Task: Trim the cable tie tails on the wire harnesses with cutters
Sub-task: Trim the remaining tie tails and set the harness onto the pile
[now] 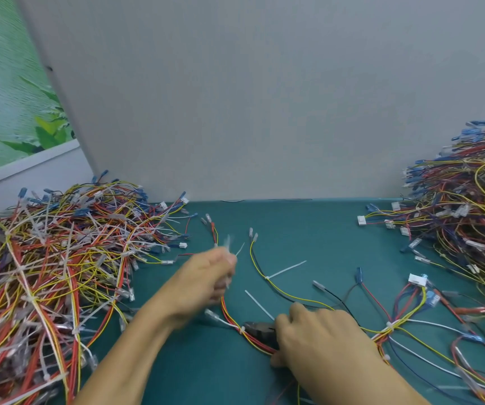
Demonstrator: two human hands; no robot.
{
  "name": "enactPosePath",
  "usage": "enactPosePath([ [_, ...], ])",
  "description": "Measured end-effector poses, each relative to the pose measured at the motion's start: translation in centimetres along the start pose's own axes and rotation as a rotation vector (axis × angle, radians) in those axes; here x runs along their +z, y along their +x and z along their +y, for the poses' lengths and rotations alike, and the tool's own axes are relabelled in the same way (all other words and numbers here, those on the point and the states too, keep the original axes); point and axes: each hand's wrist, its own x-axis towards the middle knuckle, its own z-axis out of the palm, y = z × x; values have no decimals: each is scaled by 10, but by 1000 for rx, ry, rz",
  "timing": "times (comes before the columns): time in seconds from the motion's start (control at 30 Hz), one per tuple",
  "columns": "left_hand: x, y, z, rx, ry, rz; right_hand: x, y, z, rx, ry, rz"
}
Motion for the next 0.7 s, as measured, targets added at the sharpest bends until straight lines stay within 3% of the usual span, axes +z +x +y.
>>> enactPosePath([
  [0.07, -5, 3, 3, 29, -199, 166, -1, -2, 0, -7, 0, -9],
  [0.17, -11, 6, 3, 89, -299, 347, -4, -6, 5, -42, 26, -78],
  [0.3, -17, 7, -2, 159, -116, 445, -17, -16, 18, -77, 44, -204],
  [0.37, -23, 2, -2, 238, 107, 382, -26, -23, 24, -84, 61, -242],
  [0.47, -30, -6, -1, 255, 314, 137, -40, -29, 33, -42, 114, -232],
  [0.57, -38, -10, 0, 146, 328, -23, -42, -29, 37, 33, 143, -117],
  [0.7, -54, -16, 5, 68, 296, -93, -29, -19, 27, 87, 215, 34],
])
